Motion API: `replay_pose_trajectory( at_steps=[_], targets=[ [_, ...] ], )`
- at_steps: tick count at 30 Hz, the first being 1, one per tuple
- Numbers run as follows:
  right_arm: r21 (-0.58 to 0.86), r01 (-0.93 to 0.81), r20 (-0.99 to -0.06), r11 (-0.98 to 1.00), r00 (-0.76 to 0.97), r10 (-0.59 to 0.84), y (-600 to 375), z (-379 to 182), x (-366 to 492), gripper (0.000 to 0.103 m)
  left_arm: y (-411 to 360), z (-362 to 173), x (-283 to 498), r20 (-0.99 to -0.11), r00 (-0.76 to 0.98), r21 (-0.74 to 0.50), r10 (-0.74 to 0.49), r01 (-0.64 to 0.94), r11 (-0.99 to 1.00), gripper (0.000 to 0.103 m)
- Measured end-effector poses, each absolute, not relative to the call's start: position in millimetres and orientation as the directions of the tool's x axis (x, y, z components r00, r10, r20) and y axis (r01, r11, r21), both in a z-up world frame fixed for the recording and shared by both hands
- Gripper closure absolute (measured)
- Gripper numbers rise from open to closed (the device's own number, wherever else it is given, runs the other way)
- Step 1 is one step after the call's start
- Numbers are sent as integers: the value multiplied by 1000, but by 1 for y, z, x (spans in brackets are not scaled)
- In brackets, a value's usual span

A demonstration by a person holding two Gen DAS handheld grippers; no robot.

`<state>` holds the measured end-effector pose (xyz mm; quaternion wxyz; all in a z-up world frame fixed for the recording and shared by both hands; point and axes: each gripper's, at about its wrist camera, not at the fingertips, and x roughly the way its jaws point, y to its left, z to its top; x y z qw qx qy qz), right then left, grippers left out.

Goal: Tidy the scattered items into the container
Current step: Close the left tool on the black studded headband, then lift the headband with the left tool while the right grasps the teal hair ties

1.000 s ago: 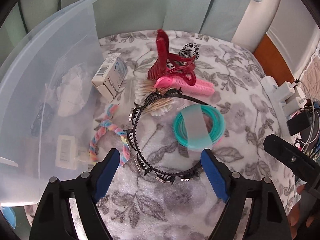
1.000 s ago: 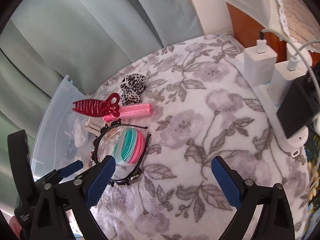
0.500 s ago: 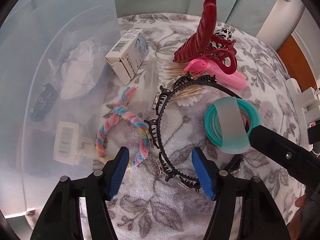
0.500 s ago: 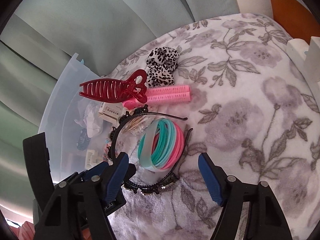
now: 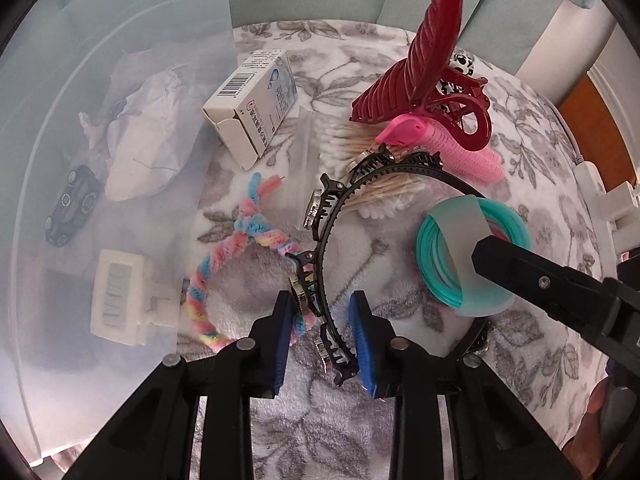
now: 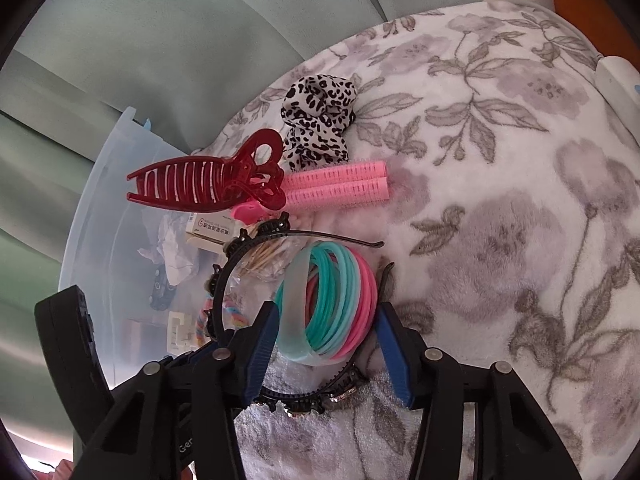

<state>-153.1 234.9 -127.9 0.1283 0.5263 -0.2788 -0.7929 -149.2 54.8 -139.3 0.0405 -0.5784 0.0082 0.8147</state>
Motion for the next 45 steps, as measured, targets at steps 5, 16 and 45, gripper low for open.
replay_pose_trajectory(
  at_steps=[5, 16, 45],
  targets=[
    [576, -90, -763, -813, -415, -495, 230, -126, -154, 53, 51, -138, -148, -942, -330, -37, 59, -73, -997, 80],
    [557, -67, -752, -828, -463, -469, 224, -105, -141, 53, 46, -133, -141, -938, -336, -58, 80, -75, -995, 84],
    [561, -151, -755, -814, -497, -428, 267, -109, -130, 52, 70, -98, -135, -902, -422, -11, 92, -192, -981, 90]
  ],
)
